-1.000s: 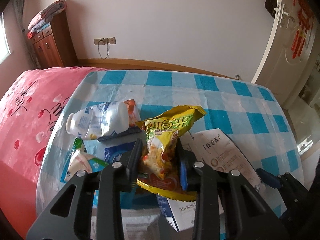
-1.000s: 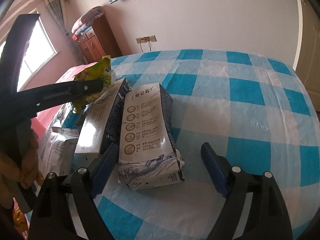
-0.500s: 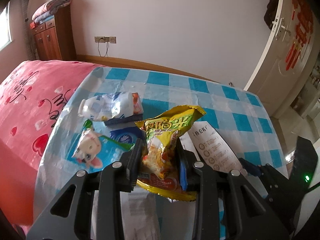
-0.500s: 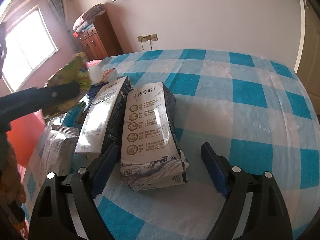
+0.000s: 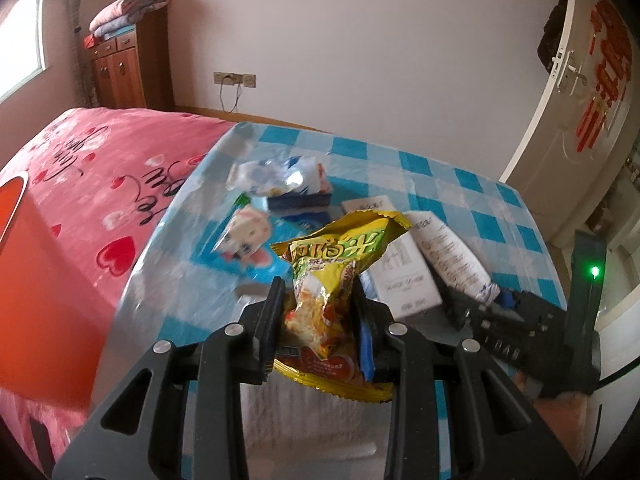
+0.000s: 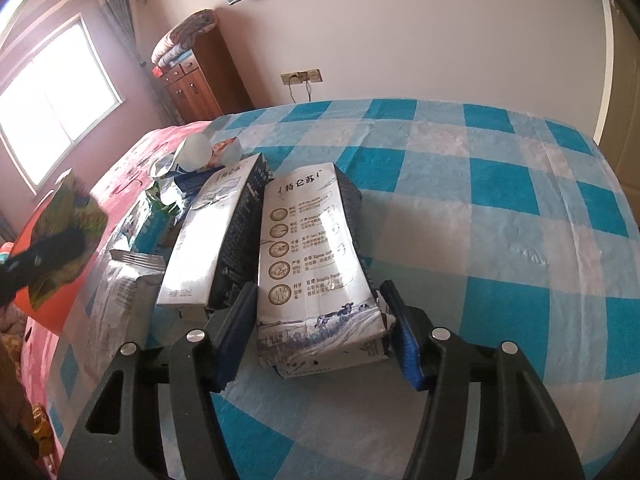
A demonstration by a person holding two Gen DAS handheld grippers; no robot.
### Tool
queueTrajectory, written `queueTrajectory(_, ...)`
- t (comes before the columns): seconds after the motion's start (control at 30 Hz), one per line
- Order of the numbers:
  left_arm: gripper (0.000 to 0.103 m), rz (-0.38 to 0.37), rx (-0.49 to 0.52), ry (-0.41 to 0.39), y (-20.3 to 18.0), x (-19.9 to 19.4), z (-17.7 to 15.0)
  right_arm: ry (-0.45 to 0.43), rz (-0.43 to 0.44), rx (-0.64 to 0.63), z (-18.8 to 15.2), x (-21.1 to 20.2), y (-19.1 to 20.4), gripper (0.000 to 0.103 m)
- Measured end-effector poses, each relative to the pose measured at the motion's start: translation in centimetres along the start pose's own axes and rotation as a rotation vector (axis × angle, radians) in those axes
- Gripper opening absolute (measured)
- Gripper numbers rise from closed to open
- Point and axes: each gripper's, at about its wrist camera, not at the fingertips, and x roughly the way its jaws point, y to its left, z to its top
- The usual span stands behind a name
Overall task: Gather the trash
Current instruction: 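Hold the snack bag in the left gripper while the right gripper grasps the milk carton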
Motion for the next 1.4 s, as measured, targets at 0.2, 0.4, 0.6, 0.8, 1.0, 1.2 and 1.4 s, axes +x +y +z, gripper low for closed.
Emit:
queueTrajectory(0.2,0.034,0.015,-0.010,0.007,1.2,-1.2,-2.2,-0.012,0.008,0.038,-0.3,-0.6,-0.8,0.061)
queueTrajectory(0.4,0.034,0.021,-0.022,0.014,2.2,-2.3,-4.5,-0.043,-0.011,0.047,-1.2,-1.8,-0.7,0.060)
queueTrajectory(0.6,0.034,0.006,-0.045,0.026,3.1,-2.6,-6.1,-0.060,-0.023,0.046,-2.0,-2.8,-0.4,0.060)
queueTrajectory(0.8,0.034,-0.009,-0.049,0.017,3.4,-3.3,-6.7,-0.100,-0.042,0.057,-2.4,-4.5,-0.2,0.059)
queueTrajectory(1.0,0.034,-0.023,-0.044,0.003,3.8,-3.9,-7.3,-0.120,-0.053,0.062,-2.8,-6.0,0.6,0.059)
queueTrajectory(1.2,0.034,-0.035,-0.040,-0.009,4.4,-4.1,-7.6,-0.126,-0.073,0.060,-3.3,-7.1,1.6,0.059)
queueTrajectory(1.4,0.034,-0.047,-0.043,-0.029,5.3,-5.1,-7.7,-0.128,-0.085,0.052,-3.8,-8.4,2.7,0.059)
